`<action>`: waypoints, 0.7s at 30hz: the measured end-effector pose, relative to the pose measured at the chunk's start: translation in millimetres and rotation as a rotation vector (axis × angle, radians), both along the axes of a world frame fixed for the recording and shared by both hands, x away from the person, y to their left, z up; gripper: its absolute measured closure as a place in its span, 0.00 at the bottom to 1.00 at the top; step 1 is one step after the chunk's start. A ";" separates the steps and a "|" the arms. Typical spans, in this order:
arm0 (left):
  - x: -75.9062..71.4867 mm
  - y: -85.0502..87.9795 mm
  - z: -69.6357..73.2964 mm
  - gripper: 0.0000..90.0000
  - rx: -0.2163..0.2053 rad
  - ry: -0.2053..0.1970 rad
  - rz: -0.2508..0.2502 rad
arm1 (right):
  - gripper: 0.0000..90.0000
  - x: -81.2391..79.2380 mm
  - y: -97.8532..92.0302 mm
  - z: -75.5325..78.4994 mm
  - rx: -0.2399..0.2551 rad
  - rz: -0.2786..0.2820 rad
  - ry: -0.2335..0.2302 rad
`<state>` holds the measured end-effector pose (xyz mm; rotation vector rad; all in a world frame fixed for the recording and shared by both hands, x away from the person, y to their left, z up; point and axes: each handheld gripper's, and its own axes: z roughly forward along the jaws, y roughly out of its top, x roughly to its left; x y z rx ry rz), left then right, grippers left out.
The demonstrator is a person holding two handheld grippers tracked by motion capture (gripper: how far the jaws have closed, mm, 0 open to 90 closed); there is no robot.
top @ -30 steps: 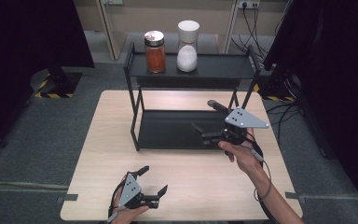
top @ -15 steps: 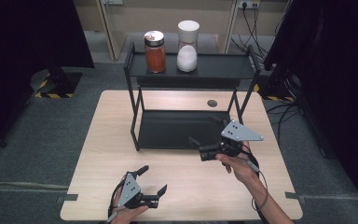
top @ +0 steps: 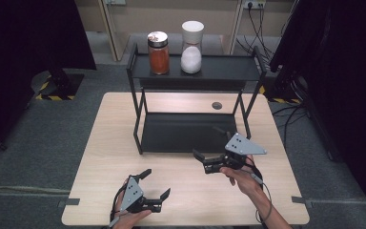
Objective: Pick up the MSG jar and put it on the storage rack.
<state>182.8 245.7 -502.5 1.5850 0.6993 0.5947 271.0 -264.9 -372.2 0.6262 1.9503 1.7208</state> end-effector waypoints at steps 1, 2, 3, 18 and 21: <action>0.0 0.1 0.0 0.06 -0.001 0.000 0.001 | 0.01 -0.5 0.0 -1.4 0.001 0.001 0.004; 0.0 0.1 0.0 0.06 0.000 0.000 0.001 | 0.01 -1.3 -0.1 -3.9 0.000 0.003 0.007; 0.1 0.0 0.0 0.06 0.000 0.001 0.000 | 0.01 -1.8 -0.2 -5.8 -0.001 0.003 0.008; 0.3 -0.3 -0.4 0.06 -0.001 0.003 0.002 | 0.01 -9.1 -5.1 -31.4 0.006 -0.001 0.028; 0.1 0.0 -0.2 0.06 -0.002 0.002 0.002 | 0.01 -10.3 -5.5 -35.4 0.004 0.001 0.030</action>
